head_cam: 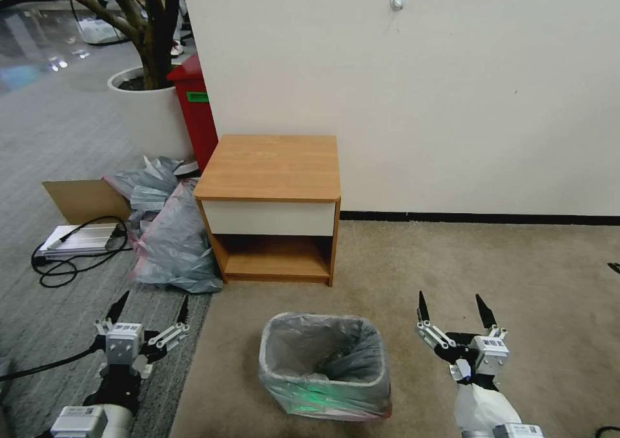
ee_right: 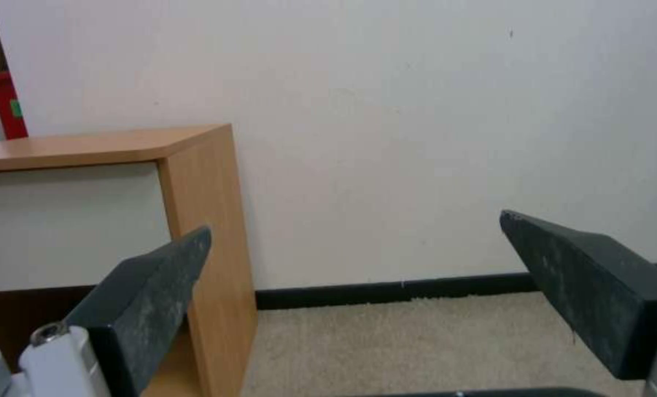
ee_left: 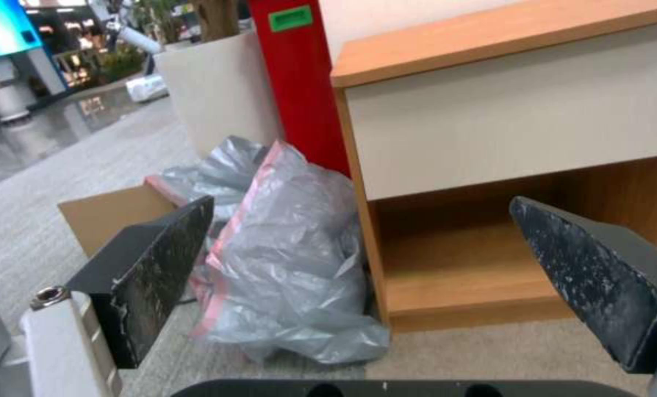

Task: Pick up the garbage bag from the table and place it over the trash can.

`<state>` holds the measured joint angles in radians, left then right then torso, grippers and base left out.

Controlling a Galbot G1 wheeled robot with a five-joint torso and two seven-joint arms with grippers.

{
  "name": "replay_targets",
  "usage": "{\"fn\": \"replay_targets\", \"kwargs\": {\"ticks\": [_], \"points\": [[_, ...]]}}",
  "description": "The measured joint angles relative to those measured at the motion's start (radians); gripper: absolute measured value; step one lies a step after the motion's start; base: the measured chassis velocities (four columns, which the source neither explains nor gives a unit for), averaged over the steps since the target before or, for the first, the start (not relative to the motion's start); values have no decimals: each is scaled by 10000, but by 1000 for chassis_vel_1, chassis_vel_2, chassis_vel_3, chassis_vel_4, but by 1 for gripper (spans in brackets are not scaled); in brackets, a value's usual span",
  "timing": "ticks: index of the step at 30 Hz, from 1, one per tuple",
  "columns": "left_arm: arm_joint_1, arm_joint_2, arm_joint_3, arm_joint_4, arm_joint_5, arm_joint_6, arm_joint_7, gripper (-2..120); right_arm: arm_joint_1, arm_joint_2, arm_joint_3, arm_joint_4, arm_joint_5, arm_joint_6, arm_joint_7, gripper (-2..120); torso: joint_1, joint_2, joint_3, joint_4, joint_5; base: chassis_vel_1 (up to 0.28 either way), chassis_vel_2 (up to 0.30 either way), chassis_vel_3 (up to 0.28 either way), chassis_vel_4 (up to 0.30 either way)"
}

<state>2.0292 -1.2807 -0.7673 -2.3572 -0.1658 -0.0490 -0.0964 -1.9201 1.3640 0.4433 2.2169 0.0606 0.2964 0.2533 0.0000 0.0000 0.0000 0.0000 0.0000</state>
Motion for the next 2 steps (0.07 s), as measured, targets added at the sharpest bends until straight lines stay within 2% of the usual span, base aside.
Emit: {"fn": "replay_targets", "kwargs": {"ticks": [2], "points": [[0, 0, 1, 1, -1, 1, -1, 100, 0, 0, 0, 0, 0, 0, 0, 100, -1, 0, 0, 0, 0, 0, 0, 0, 0]]}}
